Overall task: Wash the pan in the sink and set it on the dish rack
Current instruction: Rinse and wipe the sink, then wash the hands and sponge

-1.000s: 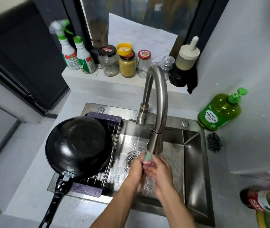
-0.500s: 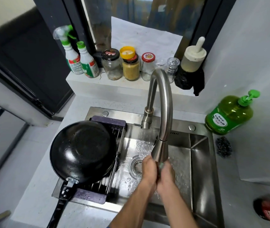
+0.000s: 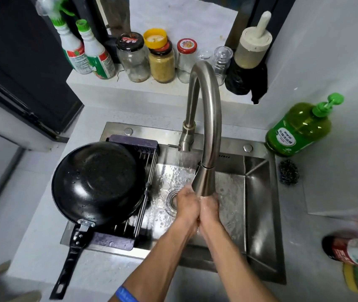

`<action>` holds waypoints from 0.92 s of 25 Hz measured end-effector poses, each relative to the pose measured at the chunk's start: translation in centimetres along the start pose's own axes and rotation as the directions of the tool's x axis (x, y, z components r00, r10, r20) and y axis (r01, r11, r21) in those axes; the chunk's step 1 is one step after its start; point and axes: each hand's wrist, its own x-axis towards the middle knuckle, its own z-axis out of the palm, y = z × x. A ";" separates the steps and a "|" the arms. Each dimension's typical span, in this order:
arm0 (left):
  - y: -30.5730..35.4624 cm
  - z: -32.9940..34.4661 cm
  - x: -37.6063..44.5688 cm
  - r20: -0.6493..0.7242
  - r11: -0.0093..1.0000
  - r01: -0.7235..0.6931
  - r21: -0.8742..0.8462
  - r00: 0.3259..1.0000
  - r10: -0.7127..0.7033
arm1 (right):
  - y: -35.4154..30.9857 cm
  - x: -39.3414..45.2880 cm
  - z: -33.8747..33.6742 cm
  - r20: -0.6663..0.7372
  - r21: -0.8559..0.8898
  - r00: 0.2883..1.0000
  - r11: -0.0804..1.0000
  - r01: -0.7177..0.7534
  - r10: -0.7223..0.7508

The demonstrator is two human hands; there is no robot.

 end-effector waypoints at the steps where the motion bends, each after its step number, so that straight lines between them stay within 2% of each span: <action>1: 0.0 0.2 0.3 -0.042 1.000 0.022 0.013 0.999 -0.021 | -0.3 -0.6 0.2 -0.039 0.007 0.997 0.998 -0.062 0.062; 3: 0.2 0.2 0.7 -0.091 0.997 0.033 0.071 0.996 -0.026 | -0.2 -1.1 0.5 -0.047 0.084 0.971 0.970 -0.229 0.234; 5: 0.5 0.0 -0.1 -0.039 0.990 0.017 0.138 0.999 -0.012 | -0.5 -0.9 -0.1 0.080 0.119 0.932 0.925 -0.360 0.353; 6: 0.2 -0.3 -0.5 0.025 0.969 -0.045 0.244 0.999 0.040 | -0.7 -0.8 -0.5 0.130 0.116 0.910 0.906 -0.408 0.393; 7: -0.4 -0.7 -0.5 0.105 0.897 -0.148 0.418 0.988 0.114 | -0.6 -0.7 -0.8 0.176 0.135 0.895 0.891 -0.434 0.410; 8: -1.2 -1.4 -0.3 0.198 0.720 -0.285 0.633 0.959 0.205 | -0.6 -0.8 -1.2 0.228 0.168 0.883 0.877 -0.451 0.410; 9: -2.0 -2.0 -0.1 0.269 0.482 -0.358 0.800 0.932 0.244 | -0.3 -1.1 -1.6 0.263 0.178 0.880 0.876 -0.448 0.396; 10: -2.3 -2.1 0.3 0.289 0.334 -0.367 0.868 0.921 0.261 | -0.2 -1.7 -1.8 0.285 0.195 0.886 0.882 -0.428 0.366; 11: -2.4 -2.2 0.7 0.247 0.343 -0.340 0.876 0.926 0.286 | 0.1 -1.9 -2.0 0.279 0.211 0.902 0.895 -0.392 0.329; 12: -1.8 -2.2 0.4 0.195 0.447 -0.312 0.838 0.937 0.290 | 0.2 -2.2 -1.9 0.272 0.205 0.913 0.908 -0.364 0.304; 13: -1.8 -2.1 0.2 0.140 0.644 -0.286 0.710 0.953 0.269 | 0.3 -2.1 -1.8 0.287 0.198 0.912 0.913 -0.357 0.294; 14: -1.5 -2.1 -0.2 0.091 0.859 -0.215 0.465 0.977 0.195 | 0.0 -2.1 -1.6 0.327 0.196 0.896 0.906 -0.376 0.301; 15: -1.6 -2.1 -0.4 0.078 0.980 -0.100 0.173 0.993 0.088 | -0.2 -2.0 -1.3 0.362 0.250 0.885 0.884 -0.395 0.293; 16: -1.4 -2.2 -0.7 0.106 0.997 0.015 -0.073 0.994 -0.007 | -0.7 -1.9 -1.2 0.377 0.328 0.886 0.855 -0.401 0.271; 17: -1.5 -2.5 -0.8 0.131 0.971 0.088 -0.221 0.990 -0.060 | -0.6 -1.8 -1.3 0.369 0.361 0.897 0.851 -0.381 0.245; 18: -1.5 -2.8 -0.9 0.138 0.947 0.127 -0.294 0.986 -0.089 | -0.6 -1.9 -1.4 0.366 0.359 0.904 0.863 -0.356 0.220; 20: -1.2 -3.2 -1.0 0.133 0.921 0.160 -0.355 0.984 -0.120 | -0.3 -2.3 -1.1 0.352 0.290 0.918 0.911 -0.292 0.182; 23: -0.6 -3.4 -1.1 0.138 0.927 0.207 -0.311 0.975 -0.172 | -0.3 -2.5 -0.6 0.238 0.222 0.957 0.950 -0.217 0.163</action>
